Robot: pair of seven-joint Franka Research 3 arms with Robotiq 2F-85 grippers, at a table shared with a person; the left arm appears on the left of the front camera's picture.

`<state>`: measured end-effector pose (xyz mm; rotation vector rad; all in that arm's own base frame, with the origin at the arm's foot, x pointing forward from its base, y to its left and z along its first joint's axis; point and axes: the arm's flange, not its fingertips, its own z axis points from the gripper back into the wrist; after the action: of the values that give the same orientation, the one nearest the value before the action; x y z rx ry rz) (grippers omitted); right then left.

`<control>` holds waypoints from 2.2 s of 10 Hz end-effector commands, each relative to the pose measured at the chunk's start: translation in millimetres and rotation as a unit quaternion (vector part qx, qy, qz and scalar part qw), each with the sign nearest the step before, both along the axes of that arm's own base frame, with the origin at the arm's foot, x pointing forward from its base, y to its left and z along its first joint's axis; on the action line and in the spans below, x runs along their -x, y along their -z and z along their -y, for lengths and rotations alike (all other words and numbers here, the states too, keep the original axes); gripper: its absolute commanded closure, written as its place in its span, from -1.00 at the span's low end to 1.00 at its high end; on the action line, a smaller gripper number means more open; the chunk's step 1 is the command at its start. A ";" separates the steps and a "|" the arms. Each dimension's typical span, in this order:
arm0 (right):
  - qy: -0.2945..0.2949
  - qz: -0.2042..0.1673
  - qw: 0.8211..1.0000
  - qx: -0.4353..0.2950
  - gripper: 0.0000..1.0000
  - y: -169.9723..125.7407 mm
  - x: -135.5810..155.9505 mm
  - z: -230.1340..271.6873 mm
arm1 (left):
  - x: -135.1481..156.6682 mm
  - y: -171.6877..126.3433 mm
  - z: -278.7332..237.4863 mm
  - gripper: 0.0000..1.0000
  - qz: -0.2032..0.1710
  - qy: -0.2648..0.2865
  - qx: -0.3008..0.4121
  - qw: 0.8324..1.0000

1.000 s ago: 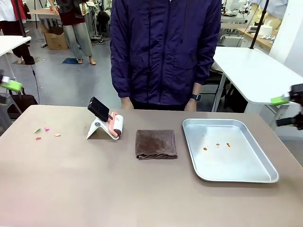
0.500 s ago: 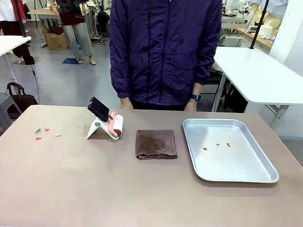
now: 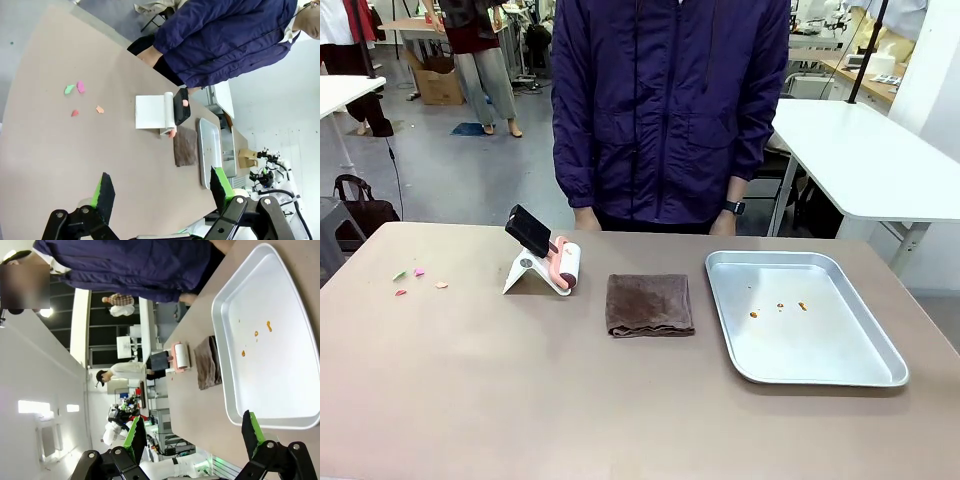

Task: Clean the surface of the table.
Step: Hold the Lint Roller with your left hand and the towel with your right hand.

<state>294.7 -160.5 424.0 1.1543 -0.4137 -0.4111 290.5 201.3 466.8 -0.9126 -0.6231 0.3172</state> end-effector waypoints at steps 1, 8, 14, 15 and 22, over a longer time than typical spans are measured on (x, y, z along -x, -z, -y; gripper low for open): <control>0.004 0.009 1.000 -0.008 -1.00 -5.6 1.0 3.2 | 0.5 -0.6 -2.4 -1.00 0.017 0.007 0.000 1.000; -0.047 0.052 0.972 0.223 -1.00 -74.7 -28.6 -140.9 | -90.2 -76.0 76.1 -1.00 -0.007 0.134 -0.109 0.985; -0.206 -0.010 0.903 0.376 -1.00 -52.9 -99.0 -348.6 | -194.2 -31.0 194.1 -1.00 -0.104 0.264 -0.180 0.942; -0.215 -0.021 0.897 0.385 -1.00 -40.1 -103.6 -373.0 | -205.0 -18.3 205.1 -1.00 -0.117 0.276 -0.178 0.937; -0.171 -0.058 0.897 0.403 -1.00 32.8 -120.3 -427.8 | -230.9 34.1 237.8 -1.00 -0.140 0.262 -0.115 0.948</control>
<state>411.0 264.6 382.5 0.3745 -0.1765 0.0737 515.7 -34.9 432.4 -0.7424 -0.1283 -0.1443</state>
